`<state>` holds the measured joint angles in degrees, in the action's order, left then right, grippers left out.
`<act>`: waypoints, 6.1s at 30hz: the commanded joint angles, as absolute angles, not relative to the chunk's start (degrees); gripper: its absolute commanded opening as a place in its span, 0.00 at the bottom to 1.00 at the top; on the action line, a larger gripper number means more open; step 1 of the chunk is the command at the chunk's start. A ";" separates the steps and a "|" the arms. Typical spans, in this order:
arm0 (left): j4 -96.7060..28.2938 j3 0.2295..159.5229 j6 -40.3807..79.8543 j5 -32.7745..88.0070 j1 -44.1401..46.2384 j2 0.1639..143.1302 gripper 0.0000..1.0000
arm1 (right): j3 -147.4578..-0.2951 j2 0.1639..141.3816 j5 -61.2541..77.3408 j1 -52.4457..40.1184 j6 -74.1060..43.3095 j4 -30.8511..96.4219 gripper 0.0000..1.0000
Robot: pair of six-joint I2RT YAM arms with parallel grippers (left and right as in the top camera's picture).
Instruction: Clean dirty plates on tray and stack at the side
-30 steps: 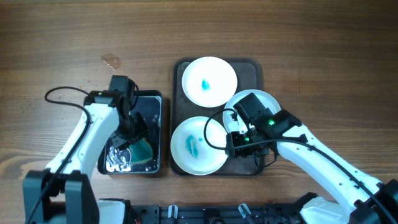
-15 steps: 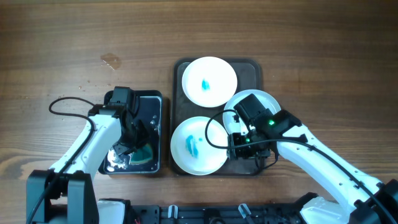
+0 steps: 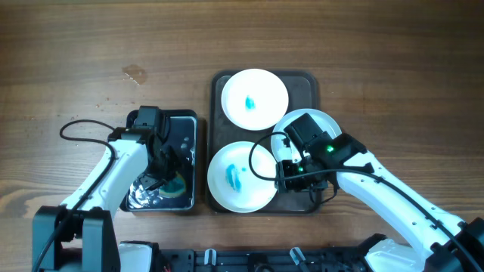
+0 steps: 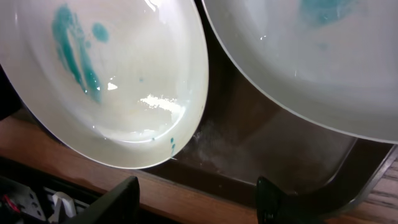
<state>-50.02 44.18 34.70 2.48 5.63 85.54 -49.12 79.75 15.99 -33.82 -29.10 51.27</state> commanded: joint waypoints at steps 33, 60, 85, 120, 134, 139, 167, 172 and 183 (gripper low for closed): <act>-51.64 56.21 33.93 14.39 23.20 78.85 0.04 | -42.94 93.10 1.93 -30.72 -42.76 28.53 0.04; -46.74 60.62 44.18 1.69 32.23 105.01 0.04 | -43.88 93.12 2.55 -29.98 -40.47 30.92 0.04; -24.03 60.97 48.25 27.40 42.78 111.46 0.04 | -43.86 93.12 2.55 -30.00 -37.50 32.51 0.04; -21.74 60.53 48.66 22.65 42.57 107.50 0.04 | -43.86 93.12 2.52 -30.04 -34.22 33.43 0.04; -44.69 60.55 48.23 0.19 38.33 101.43 0.04 | -43.86 93.12 2.52 -30.04 -34.48 33.74 0.04; -50.09 60.55 48.27 -7.62 38.04 93.76 0.04 | -43.86 93.12 2.55 -30.02 -34.54 33.71 0.04; -47.42 44.29 32.58 4.78 7.92 78.94 0.49 | -43.83 93.12 2.63 -30.02 -23.00 28.45 0.04; -53.89 49.74 30.15 8.10 4.10 74.41 0.59 | -49.60 91.22 3.81 -30.02 -22.70 37.21 0.04; -62.67 59.83 30.26 12.01 -10.39 60.42 0.88 | -79.50 90.70 3.84 -33.43 -20.67 61.98 0.04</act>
